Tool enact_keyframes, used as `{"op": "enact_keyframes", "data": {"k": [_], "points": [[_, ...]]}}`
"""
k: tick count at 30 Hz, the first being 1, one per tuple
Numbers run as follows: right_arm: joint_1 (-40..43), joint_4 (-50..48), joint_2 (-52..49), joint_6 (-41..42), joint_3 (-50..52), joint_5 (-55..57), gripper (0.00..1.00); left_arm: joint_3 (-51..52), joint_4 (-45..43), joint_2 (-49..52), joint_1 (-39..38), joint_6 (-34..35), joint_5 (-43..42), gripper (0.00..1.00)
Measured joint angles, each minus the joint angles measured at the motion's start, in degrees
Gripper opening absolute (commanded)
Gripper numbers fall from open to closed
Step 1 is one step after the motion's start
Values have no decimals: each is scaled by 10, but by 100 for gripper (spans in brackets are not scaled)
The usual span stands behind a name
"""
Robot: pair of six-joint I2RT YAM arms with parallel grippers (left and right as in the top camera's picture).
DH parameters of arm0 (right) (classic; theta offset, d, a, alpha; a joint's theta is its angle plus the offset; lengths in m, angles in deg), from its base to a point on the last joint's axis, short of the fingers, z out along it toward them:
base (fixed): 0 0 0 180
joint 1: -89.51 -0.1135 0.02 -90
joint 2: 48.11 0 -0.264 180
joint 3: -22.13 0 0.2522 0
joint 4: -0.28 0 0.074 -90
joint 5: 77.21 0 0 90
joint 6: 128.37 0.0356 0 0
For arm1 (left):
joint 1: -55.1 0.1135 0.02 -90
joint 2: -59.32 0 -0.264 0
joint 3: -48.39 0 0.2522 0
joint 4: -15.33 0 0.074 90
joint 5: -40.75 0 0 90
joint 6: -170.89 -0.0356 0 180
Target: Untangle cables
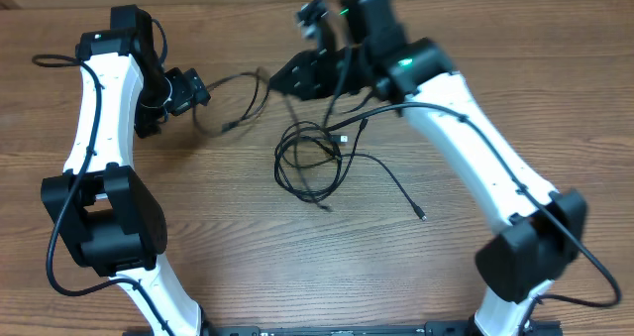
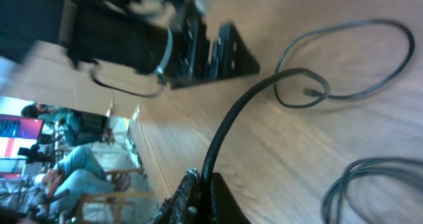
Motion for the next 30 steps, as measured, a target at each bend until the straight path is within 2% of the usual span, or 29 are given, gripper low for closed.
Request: {"op": "enact_keyframes", "data": {"k": [5, 10, 11, 12, 14, 15, 21, 30], "points": [[-63, -3, -54, 67, 0, 17, 4, 0, 0, 0, 0, 0, 0, 100], [-103, -4, -68, 92, 0, 23, 5, 0, 0, 0, 0, 0, 0, 100], [-106, -6, -68, 93, 0, 23, 22, 0, 0, 0, 0, 0, 0, 100], [-108, -6, -68, 95, 0, 23, 51, 0, 0, 0, 0, 0, 0, 100], [-108, -6, -68, 96, 0, 24, 69, 0, 0, 0, 0, 0, 0, 100], [-107, 1, -68, 89, 0, 26, 73, 0, 0, 0, 0, 0, 0, 99], [-92, 74, -68, 62, 0, 84, 76, 0, 0, 0, 0, 0, 0, 100], [-43, 180, -68, 54, 0, 292, 73, 0, 0, 0, 0, 0, 0, 100]]}}
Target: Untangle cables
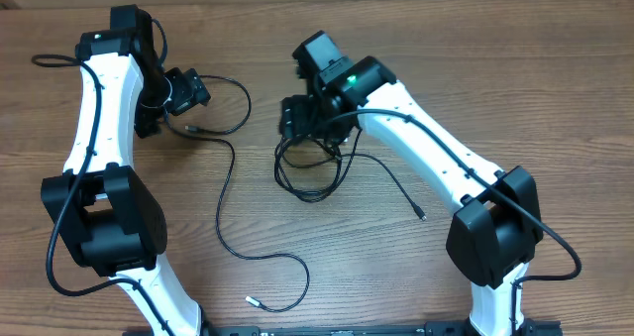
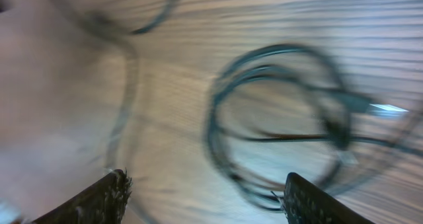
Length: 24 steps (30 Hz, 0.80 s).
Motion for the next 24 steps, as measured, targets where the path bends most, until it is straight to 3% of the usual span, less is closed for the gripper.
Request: {"op": "enact_keyframes", "data": {"k": [2, 7, 10, 21, 22, 23, 24], "points": [[17, 15, 0, -2, 0, 26, 73, 0, 0, 0, 0, 0, 0, 100], [49, 52, -12, 0, 0, 56, 90, 0, 0, 0, 0, 0, 0, 100], [48, 66, -29, -2, 0, 81, 94, 0, 0, 0, 0, 0, 0, 100], [111, 92, -35, -2, 1, 153, 100, 0, 30, 0, -1, 8, -52, 100], [132, 91, -35, -2, 1, 155, 100, 0, 39, 0, -3, 7, -59, 99], [140, 91, -35, -2, 1, 156, 100, 0, 51, 0, -6, 1, -65, 86], [152, 89, -35, -2, 1, 158, 100, 0, 58, 0, -11, -8, -69, 80]]}}
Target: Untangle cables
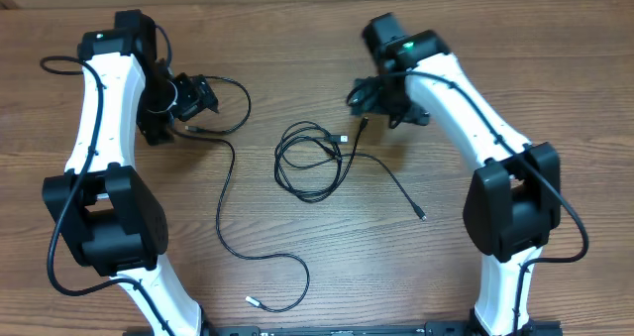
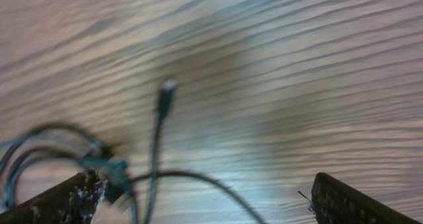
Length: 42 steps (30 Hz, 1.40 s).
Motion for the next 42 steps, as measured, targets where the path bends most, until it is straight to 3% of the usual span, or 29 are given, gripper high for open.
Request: {"op": "enact_keyframes", "data": {"k": [5, 9, 12, 16, 18, 20, 27, 35, 37, 42], "points": [[25, -20, 0, 0, 0, 1, 100, 17, 23, 0, -48, -22, 34, 56], [25, -24, 0, 0, 0, 1, 100, 80, 11, 1, -82, 14, 78, 59], [25, -24, 0, 0, 0, 1, 100, 141, -26, 3, -90, 35, 84, 51], [25, -25, 0, 0, 0, 1, 100, 202, -73, 3, -94, 42, 77, 53], [25, -25, 0, 0, 0, 1, 100, 220, -91, 4, -101, 42, 73, 34], [25, -25, 0, 0, 0, 1, 100, 236, -109, 4, -106, 48, 67, 4], [25, -24, 0, 0, 0, 1, 100, 229, -94, 5, -104, 34, 64, 4], [25, -25, 0, 0, 1, 1, 100, -89, 63, 15, 12, 15, 86, 4], [25, -26, 0, 0, 1, 1, 100, -204, 73, 15, 55, 13, 95, 4], [25, -26, 0, 0, 1, 1, 100, -361, 68, 11, 127, 10, 123, 4]]}}
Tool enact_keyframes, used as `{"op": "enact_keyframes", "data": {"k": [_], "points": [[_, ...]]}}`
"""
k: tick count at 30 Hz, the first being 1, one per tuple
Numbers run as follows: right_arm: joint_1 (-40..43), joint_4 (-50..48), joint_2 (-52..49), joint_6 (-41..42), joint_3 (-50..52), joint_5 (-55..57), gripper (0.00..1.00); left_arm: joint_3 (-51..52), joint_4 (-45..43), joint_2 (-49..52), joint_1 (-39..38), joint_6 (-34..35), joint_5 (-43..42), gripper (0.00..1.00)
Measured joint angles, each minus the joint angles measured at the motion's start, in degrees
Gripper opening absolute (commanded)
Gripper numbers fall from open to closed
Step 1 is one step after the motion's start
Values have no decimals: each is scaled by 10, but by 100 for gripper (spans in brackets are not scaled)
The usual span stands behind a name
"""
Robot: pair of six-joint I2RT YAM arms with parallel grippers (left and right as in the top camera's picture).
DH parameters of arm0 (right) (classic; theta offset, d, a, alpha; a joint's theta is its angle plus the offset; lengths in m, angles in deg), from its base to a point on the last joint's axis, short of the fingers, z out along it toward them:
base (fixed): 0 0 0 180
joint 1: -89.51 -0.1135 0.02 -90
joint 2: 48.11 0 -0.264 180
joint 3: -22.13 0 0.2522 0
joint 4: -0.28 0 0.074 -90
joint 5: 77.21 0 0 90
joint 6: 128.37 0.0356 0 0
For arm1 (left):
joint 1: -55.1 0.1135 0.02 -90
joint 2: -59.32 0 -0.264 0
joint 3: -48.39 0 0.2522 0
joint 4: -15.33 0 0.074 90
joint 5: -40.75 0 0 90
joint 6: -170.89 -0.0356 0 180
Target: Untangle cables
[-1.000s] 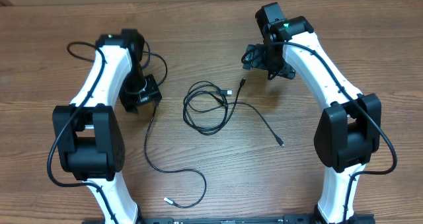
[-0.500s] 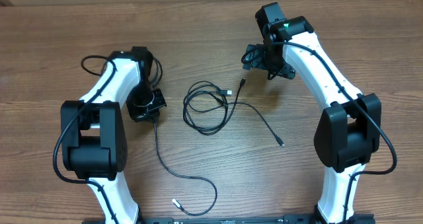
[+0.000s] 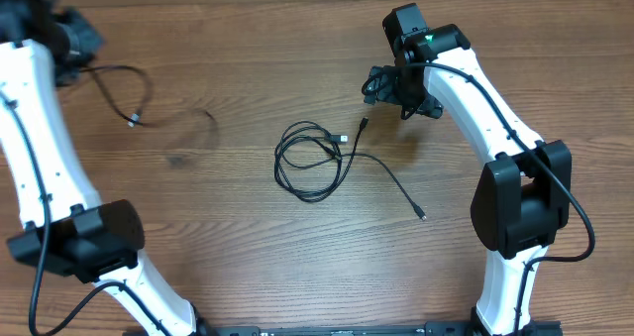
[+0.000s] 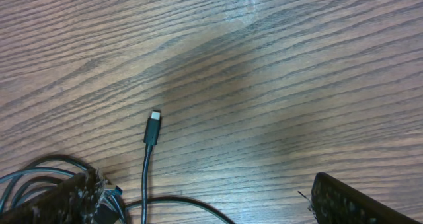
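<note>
A black cable lies coiled (image 3: 305,164) at mid-table; one plug end (image 3: 363,127) points toward the right gripper and a long tail ends at a small plug (image 3: 423,215). My right gripper (image 3: 396,90) hovers just right of the coil, open and empty. In its wrist view the gripper (image 4: 205,187) shows that plug (image 4: 153,126) lying ahead between the fingers (image 4: 357,201). My left gripper (image 3: 74,41) is at the far left back corner, shut on a second cable (image 3: 147,83) whose free end (image 3: 132,121) dangles below it.
The wooden table (image 3: 198,227) carries only the coil. The right arm's base (image 3: 515,207) stands front right and the left arm's base (image 3: 84,239) front left. The table's back edge runs along the top.
The left arm has swung from beside the coil to the far left back corner, taking its cable along; that cable no longer trails across the front of the table. The right gripper has barely shifted.
First my right gripper was shut on a cable near the left gripper, above the tangle. Then it was open over the coil, one cable lying stretched from the left gripper to the front. It moved right of the coil; now the left holds that cable far from the coil.
</note>
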Motion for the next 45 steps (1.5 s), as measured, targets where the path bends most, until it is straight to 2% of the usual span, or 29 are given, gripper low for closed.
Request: {"op": "enact_keyframes", "data": {"k": [2, 7, 12, 17, 21, 24, 28, 31, 33, 34, 37, 38, 39, 43, 44, 45], "points": [[0, 0, 0, 0, 0, 0, 100, -32, 0, -1, 28, 0, 40, 4], [0, 0, 0, 0, 0, 0, 100, -26, 21, -2, 74, 12, 146, 4], [0, 0, 0, 0, 0, 0, 100, 24, 26, -2, 102, 45, 185, 4], [0, 0, 0, 0, 0, 0, 100, 59, -30, -1, 103, 68, 174, 4], [0, 0, 0, 0, 0, 0, 100, 60, -78, -1, 103, 70, 123, 4], [0, 0, 0, 0, 0, 0, 100, 60, -76, -1, 103, 70, 88, 6], [0, 0, 0, 0, 0, 0, 100, 71, -73, -1, 103, 71, 69, 50], [0, 0, 0, 0, 0, 0, 100, 84, -73, -1, 103, 72, 64, 69], [0, 0, 0, 0, 0, 0, 100, 90, -74, -1, 103, 70, 59, 77], [0, 1, 0, 0, 0, 0, 100, 91, -74, -1, 103, 70, 56, 76], [0, 0, 0, 0, 0, 0, 100, 98, -76, -1, 103, 70, 50, 52], [0, 0, 0, 0, 0, 0, 100, 102, -76, -1, 103, 69, 48, 35], [0, 0, 0, 0, 0, 0, 100, 105, -76, -1, 103, 71, 47, 6], [0, 0, 0, 0, 0, 0, 100, 126, -75, -1, 102, 70, 43, 4], [0, 0, 0, 0, 0, 0, 100, 138, -72, -1, 102, 70, 43, 7], [0, 0, 0, 0, 0, 0, 100, 145, -72, -1, 102, 70, 43, 15]]}}
